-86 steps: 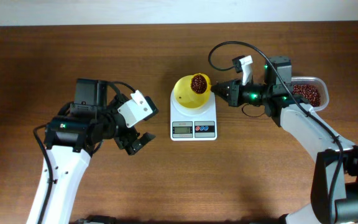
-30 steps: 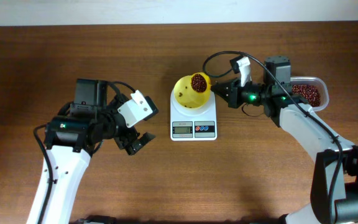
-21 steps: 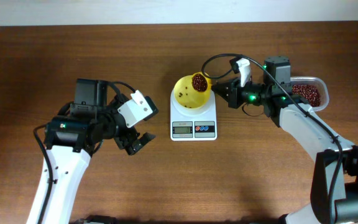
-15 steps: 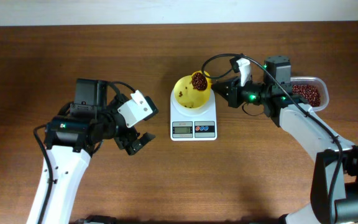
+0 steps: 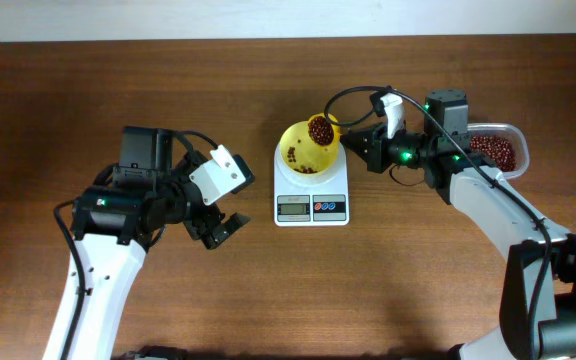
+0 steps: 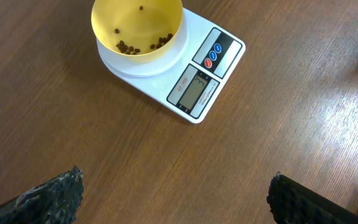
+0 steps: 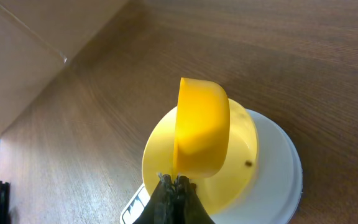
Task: Scoop item into bowl and weigh 50g on scale
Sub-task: 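Tilt the scoop with the right gripper to pour beans into the bowl, then shake the tilted scoop over the bowl to empty remaining beans, then move the empty scoop back into the bean tub and scoop again, then lift the refilled scoop and carry it over the bowl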
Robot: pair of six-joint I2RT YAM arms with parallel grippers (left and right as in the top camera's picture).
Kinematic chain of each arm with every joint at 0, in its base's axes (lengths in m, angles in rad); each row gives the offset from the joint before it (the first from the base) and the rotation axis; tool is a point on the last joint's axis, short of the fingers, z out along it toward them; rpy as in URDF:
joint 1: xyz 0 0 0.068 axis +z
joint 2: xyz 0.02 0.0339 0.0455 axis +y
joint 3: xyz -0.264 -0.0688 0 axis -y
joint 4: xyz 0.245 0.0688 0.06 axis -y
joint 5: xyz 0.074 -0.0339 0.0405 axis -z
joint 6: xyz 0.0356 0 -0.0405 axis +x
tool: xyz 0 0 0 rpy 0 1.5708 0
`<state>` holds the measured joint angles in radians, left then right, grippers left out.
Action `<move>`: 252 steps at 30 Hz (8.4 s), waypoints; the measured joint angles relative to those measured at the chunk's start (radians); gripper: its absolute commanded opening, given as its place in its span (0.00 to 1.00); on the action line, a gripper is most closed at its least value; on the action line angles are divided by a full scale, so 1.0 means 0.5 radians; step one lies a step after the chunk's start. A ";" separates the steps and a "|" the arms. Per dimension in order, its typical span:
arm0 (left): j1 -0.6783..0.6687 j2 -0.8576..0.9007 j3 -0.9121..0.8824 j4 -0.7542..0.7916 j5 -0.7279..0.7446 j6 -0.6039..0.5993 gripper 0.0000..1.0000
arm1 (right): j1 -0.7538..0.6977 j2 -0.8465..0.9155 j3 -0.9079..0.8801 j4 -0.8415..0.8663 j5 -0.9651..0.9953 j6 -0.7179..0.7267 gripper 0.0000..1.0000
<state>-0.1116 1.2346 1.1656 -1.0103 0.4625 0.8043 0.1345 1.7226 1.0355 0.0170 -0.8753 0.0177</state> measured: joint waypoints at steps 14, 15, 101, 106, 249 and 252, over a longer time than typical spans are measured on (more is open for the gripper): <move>0.000 0.000 0.000 0.000 0.000 0.000 0.99 | 0.000 0.000 0.000 0.000 0.000 -0.043 0.04; 0.000 0.000 0.000 0.000 0.000 0.000 0.99 | 0.000 0.000 0.000 -0.001 0.016 -0.045 0.04; 0.000 0.000 0.000 0.000 0.000 0.000 0.99 | 0.271 -0.238 -0.011 -0.343 0.561 -0.356 0.04; 0.000 0.000 0.000 -0.001 0.000 0.000 0.99 | 0.372 -0.238 -0.011 -0.270 0.839 -0.567 0.04; 0.000 0.000 0.000 -0.001 -0.005 0.000 0.99 | -0.540 -0.030 0.092 -0.242 -0.386 1.131 0.04; 0.000 0.000 0.000 -0.001 -0.005 0.000 0.99 | -0.343 -0.028 0.090 -0.097 -0.385 1.137 0.04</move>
<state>-0.1116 1.2346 1.1656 -1.0107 0.4599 0.8043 -0.0372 1.7084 1.0805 -0.0315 -1.0679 0.5861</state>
